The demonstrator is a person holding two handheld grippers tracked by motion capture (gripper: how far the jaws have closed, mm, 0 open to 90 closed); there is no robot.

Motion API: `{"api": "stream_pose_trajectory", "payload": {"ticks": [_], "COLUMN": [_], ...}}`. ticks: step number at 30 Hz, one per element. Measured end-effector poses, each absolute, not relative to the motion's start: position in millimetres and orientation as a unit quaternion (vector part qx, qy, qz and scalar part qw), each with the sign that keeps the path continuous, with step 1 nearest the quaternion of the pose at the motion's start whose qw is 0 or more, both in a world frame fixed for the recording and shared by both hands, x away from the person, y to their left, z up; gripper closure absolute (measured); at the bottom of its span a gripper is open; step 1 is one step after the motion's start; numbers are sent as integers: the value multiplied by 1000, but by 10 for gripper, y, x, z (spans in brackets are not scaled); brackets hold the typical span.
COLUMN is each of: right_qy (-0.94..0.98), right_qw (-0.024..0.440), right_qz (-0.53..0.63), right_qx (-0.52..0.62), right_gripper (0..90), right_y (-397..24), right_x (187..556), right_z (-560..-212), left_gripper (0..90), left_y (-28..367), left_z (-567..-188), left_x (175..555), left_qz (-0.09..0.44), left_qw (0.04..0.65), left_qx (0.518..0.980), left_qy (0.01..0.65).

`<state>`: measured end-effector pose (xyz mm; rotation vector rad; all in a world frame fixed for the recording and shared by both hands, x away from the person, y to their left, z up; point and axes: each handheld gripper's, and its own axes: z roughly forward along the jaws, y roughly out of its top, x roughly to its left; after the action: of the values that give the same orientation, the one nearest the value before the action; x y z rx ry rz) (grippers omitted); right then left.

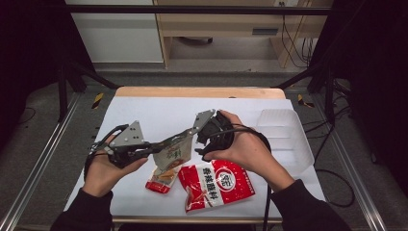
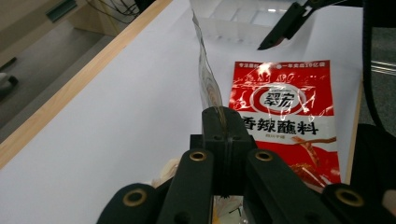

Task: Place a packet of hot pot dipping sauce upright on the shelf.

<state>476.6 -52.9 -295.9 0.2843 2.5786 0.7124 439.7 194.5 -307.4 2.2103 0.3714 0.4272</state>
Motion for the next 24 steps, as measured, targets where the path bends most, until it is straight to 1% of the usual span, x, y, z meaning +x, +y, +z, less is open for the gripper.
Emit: {"api": "stream_pose_trajectory", "payload": {"ticks": [1, 4, 5, 6, 10, 12, 13, 14, 15, 19, 20, 21, 24], "right_qy": [936, 939, 943, 943, 950, 953, 956, 956, 956, 957, 957, 957, 956], "right_qw": [225, 222, 220, 220, 209, 202, 194, 194, 187, 180, 180, 175, 166], "right_qz": [254, 249, 241, 241, 229, 222, 218, 218, 223, 222, 222, 228, 236], "right_qx": [91, 81, 65, 65, 49, 45, 40, 40, 37, 41, 41, 45, 60], "right_gripper": [214, 236, 315, 315, 406, 479, 567, 567, 643, 790, 790, 857, 876], "right_y": [-533, -529, -529, -529, -519, -523, -535, -535, -549, -560, -560, -575, -591], "right_x": [4789, 4801, 4808, 4808, 4810, 4810, 4808, 4808, 4802, 4776, 4776, 4779, 4787], "right_z": [-2949, -2947, -2954, -2954, -2994, -3019, -3032, -3032, -3039, -3054, -3054, -3045, -3029], "left_gripper": [900, 900, 900, 900, 900, 900, 900, 900, 900, 900, 900, 900, 900], "left_y": [1902, 1794, 1738, 1738, 1663, 1651, 1643, 1643, 1635, 1635, 1638, 1652, 1665], "left_z": [-3075, -3082, -3090, -3090, -3110, -3116, -3118, -3118, -3118, -3114, -3116, -3120, -3132], "left_x": [4401, 4413, 4417, 4417, 4418, 4422, 4427, 4427, 4426, 4424, 4427, 4434, 4445], "left_qz": [166, 160, 157, 157, 154, 154, 153, 153, 152, 154, 154, 154, 152], "left_qw": [416, 415, 416, 416, 417, 418, 419, 419, 422, 426, 426, 427, 432], "left_qx": [882, 886, 887, 887, 888, 888, 887, 887, 886, 883, 883, 882, 879], "left_qy": [143, 133, 124, 124, 116, 117, 117, 117, 119, 122, 123, 129, 135]}}
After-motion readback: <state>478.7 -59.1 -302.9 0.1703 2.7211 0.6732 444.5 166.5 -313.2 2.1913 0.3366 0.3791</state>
